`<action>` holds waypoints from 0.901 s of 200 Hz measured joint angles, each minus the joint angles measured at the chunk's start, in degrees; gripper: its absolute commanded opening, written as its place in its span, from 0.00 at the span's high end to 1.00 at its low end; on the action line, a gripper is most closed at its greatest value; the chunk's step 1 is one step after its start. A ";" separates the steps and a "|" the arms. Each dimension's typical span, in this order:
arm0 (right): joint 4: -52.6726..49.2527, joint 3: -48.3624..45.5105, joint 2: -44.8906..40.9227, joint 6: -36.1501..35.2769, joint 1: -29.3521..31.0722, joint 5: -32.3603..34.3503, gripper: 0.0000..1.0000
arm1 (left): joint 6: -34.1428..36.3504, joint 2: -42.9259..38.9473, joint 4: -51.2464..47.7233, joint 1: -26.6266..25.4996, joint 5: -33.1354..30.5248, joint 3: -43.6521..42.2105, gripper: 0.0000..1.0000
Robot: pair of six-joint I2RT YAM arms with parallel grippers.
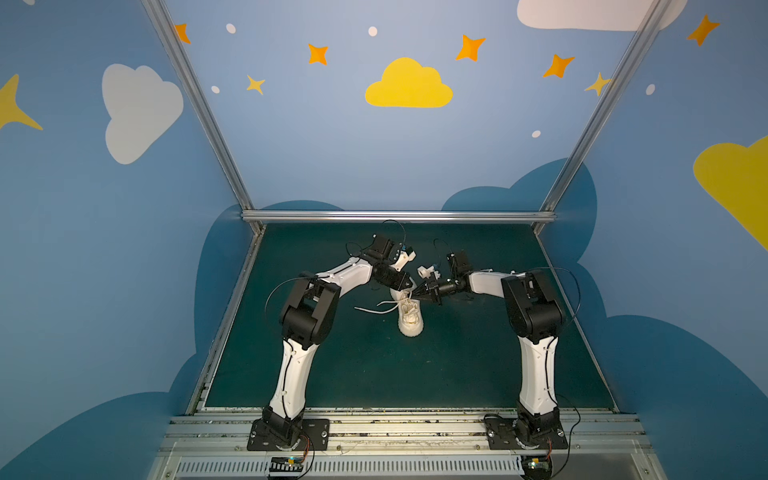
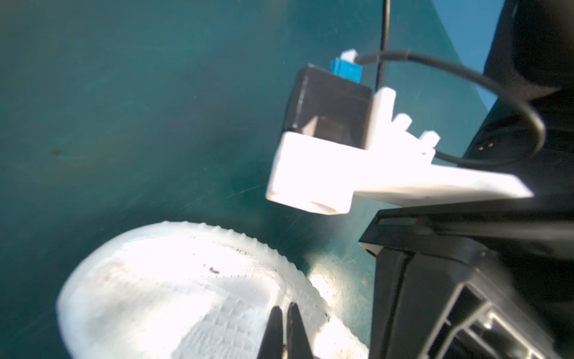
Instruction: Tie the shoes
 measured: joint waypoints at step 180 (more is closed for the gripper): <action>-2.27 -7.19 -6.38 -2.80 -3.76 1.01 1.00 | -2.23 -10.82 5.68 3.43 0.44 -9.46 0.97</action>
